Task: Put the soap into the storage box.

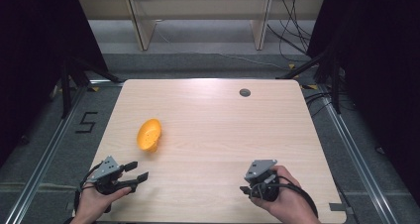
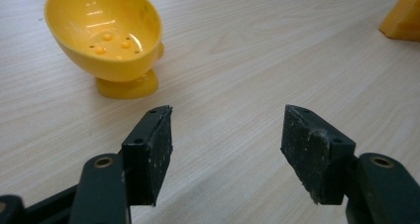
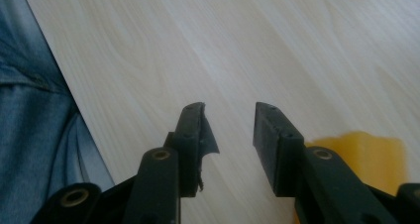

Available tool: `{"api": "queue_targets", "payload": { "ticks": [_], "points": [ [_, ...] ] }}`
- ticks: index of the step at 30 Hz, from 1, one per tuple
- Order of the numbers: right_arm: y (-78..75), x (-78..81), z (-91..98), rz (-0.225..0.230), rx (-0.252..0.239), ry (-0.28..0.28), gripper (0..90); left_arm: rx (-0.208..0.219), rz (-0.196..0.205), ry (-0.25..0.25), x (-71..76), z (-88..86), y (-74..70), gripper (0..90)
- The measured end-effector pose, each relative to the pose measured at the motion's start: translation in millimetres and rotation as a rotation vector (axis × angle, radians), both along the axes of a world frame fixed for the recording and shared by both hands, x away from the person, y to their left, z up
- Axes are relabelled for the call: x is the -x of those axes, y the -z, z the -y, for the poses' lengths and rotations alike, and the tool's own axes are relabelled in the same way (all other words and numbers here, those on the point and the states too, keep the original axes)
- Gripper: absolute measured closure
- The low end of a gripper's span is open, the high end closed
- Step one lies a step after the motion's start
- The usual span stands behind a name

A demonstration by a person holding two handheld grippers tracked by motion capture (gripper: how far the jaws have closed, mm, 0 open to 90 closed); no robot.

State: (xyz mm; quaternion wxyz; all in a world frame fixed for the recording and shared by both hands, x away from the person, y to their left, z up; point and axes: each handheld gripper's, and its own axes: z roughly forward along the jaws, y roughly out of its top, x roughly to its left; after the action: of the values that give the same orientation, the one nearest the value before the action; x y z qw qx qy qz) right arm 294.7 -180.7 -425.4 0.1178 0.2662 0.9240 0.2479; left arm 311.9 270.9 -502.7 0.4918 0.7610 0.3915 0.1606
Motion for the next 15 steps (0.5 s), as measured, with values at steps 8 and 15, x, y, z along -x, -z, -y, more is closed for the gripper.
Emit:
{"api": "queue_targets", "payload": {
  "ticks": [8,15],
  "points": [
    [-29.3,-5.8,21.8,-0.099,0.076,0.044,62.4,-0.021,-0.019,0.015,-0.1,-0.5,2.0,35.2],
    [-50.5,-17.9,36.8,-0.11,0.097,0.08,57.6,-0.014,-0.001,0.032,-0.2,0.4,1.1,35.2]
  ]
}}
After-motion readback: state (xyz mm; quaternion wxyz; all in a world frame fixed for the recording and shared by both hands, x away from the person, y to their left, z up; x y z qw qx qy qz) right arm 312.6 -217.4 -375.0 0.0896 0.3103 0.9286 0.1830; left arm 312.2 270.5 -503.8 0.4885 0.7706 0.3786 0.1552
